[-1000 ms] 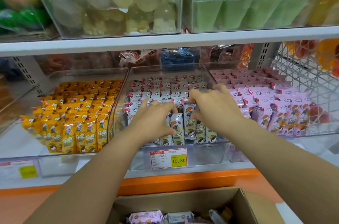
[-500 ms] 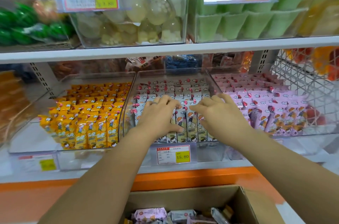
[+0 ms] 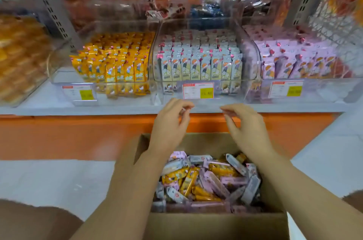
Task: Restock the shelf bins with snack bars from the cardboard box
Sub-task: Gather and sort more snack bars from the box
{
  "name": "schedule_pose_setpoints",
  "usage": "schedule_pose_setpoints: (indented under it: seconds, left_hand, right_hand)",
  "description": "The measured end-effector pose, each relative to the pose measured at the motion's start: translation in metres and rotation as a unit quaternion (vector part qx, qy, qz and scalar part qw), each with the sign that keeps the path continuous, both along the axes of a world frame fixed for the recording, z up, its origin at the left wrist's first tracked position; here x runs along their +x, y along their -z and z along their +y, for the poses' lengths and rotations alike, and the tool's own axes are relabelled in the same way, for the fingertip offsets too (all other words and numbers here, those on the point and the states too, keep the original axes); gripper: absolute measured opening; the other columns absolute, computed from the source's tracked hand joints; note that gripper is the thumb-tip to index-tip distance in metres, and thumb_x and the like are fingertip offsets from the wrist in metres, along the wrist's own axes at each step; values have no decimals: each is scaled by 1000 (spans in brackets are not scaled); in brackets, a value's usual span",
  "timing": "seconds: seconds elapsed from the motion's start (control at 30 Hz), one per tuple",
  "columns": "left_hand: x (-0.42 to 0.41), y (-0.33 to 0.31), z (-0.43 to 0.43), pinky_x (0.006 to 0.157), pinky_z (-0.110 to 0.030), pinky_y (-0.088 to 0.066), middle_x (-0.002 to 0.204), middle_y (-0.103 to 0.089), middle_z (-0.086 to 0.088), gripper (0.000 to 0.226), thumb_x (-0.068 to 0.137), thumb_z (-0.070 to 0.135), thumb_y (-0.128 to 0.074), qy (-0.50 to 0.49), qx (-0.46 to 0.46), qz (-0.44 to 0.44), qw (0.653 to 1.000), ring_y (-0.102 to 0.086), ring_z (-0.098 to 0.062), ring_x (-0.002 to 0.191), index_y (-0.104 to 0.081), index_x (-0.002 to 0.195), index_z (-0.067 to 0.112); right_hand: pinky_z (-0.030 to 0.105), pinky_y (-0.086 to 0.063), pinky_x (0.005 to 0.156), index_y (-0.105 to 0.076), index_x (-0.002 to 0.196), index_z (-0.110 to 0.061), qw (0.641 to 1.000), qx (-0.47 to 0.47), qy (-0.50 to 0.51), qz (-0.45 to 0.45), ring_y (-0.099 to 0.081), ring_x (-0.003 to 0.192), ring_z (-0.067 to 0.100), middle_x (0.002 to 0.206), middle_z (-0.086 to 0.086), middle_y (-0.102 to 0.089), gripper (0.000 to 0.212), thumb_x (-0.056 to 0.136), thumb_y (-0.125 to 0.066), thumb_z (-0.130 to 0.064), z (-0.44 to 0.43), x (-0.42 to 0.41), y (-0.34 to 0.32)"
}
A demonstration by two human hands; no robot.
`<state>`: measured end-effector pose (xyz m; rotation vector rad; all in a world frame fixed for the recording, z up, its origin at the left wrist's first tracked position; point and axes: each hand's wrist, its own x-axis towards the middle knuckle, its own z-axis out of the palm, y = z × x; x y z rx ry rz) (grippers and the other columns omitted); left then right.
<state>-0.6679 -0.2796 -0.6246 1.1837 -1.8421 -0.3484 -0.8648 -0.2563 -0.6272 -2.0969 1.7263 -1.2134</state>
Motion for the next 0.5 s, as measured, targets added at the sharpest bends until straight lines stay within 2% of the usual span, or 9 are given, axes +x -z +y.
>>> schedule_pose_setpoints:
  seconds: [0.1, 0.23, 0.37, 0.5]
  left_hand:
    - [15, 49, 9, 76, -22, -46, 96, -62, 4, 18, 92, 6, -56, -38, 114, -8, 993, -58, -11, 86, -66, 104, 15]
    - [41, 110, 11, 84, -20, -46, 106, -63, 2, 27, 92, 4, -53, -84, 297, -60, 949, -59, -11, 96, -62, 113, 16]
    - [53, 148, 3, 93, -24, -45, 119, -62, -5, 28, 94, 9, -52, -96, 411, -111, 900, -57, -14, 102, -60, 120, 15]
    - [54, 174, -2, 88, -28, -43, 128, -58, -8, 38, 93, 12, -54, -81, 472, -192, 857, -57, -23, 111, -54, 131, 20]
  right_hand:
    - [32, -46, 83, -67, 109, -12, 996, 89, 32, -5, -61, 96, 24, 99, 3, -67, 26, 85, -61, -2, 11, -1, 41]
    - [32, -44, 91, -59, 122, -17, 965, 258, 19, 36, -55, 111, 22, 114, 5, -61, 34, 89, -61, -10, 13, -8, 91]
    - [34, -44, 97, -55, 127, -17, 939, 339, 14, 46, -54, 115, 23, 125, 6, -59, 38, 90, -61, -12, 3, -4, 128]
    - [36, -46, 93, -50, 133, -19, 900, 429, -22, 74, -56, 114, 26, 132, 8, -56, 44, 90, -61, -17, -3, 6, 164]
